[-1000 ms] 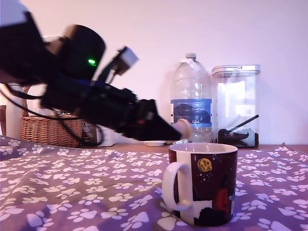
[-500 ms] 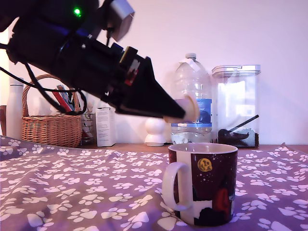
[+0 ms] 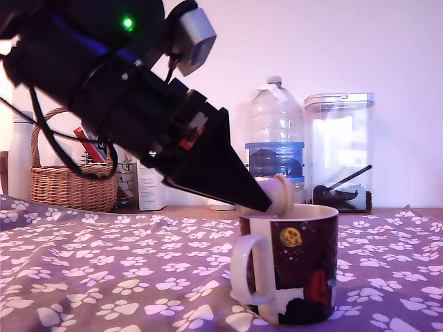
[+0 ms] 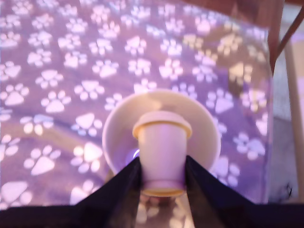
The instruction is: Pick up the coffee capsules from the table one by one and drop them inside the nearest coffee cup
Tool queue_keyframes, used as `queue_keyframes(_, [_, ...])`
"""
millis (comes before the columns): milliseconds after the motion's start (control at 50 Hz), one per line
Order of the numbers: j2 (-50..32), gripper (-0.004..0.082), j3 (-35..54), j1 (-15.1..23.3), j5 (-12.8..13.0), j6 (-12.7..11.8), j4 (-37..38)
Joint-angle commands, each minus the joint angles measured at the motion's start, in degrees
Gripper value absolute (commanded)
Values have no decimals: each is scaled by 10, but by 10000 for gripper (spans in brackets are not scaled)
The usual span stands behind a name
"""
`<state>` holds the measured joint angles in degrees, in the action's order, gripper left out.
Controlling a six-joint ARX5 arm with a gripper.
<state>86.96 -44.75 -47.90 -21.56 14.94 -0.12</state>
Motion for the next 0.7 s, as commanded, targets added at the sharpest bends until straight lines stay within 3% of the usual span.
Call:
queue_keyframes(0, [-4,55,-16,-6,12,17,-19])
queue_keyframes(360, [3,55,-99,-32,54,55,-140])
queue_keyframes(680, [77,55,-188,-53,89,81,-239])
